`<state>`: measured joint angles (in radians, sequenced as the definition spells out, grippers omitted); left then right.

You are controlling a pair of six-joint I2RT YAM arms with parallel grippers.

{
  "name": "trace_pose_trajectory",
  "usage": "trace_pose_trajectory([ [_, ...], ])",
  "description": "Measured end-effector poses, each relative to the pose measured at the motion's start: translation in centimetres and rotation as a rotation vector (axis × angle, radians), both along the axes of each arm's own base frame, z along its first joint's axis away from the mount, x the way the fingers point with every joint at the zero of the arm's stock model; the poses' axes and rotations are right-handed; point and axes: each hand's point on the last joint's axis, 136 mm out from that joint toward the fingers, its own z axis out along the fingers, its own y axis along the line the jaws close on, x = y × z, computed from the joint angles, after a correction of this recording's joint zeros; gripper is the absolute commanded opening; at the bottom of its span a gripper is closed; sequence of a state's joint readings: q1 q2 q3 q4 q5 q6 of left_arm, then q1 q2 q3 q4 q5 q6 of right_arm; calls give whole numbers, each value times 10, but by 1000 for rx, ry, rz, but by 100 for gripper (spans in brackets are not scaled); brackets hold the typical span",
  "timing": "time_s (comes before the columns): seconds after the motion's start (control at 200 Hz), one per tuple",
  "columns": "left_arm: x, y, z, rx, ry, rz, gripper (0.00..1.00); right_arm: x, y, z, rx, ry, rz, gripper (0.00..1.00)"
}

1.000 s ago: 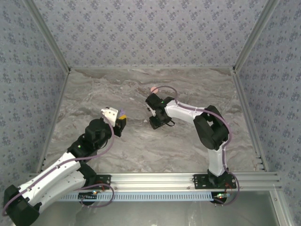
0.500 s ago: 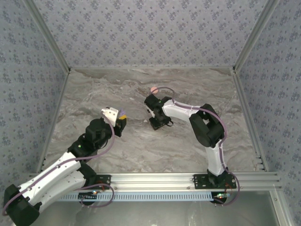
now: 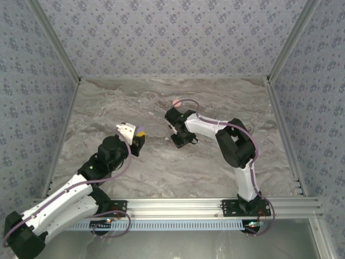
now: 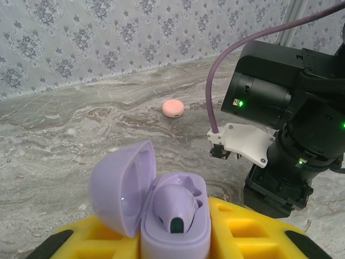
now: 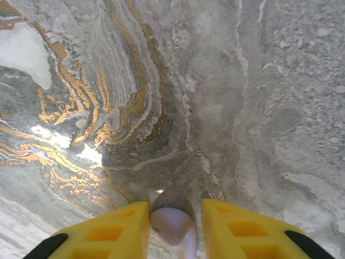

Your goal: Insert wireless bluetooth earbuds into charging case

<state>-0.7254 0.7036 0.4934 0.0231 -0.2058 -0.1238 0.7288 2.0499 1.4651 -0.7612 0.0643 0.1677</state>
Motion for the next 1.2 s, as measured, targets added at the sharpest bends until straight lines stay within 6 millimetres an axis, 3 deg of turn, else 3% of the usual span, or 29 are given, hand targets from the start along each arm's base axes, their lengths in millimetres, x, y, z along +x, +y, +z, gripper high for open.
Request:
trace_pose_trajectory([
  [0.405,3,-7,-10,16,29,-20,28,2,-1,0,0,-3,-3,22],
  [0.665,9,-28,-24,-14,70,-77,28,1,-3,2,90,-10,-24,22],
  [0.895,8,-49,-49,-63,95,-160,28,-5,-13,6,219,15,-66,21],
  [1.039,5,-57,-59,-90,86,-201,28,-6,-15,22,326,0,-90,21],
  [1.199,5,-63,-60,-124,60,-234,28,-5,-13,53,448,-52,-92,21],
])
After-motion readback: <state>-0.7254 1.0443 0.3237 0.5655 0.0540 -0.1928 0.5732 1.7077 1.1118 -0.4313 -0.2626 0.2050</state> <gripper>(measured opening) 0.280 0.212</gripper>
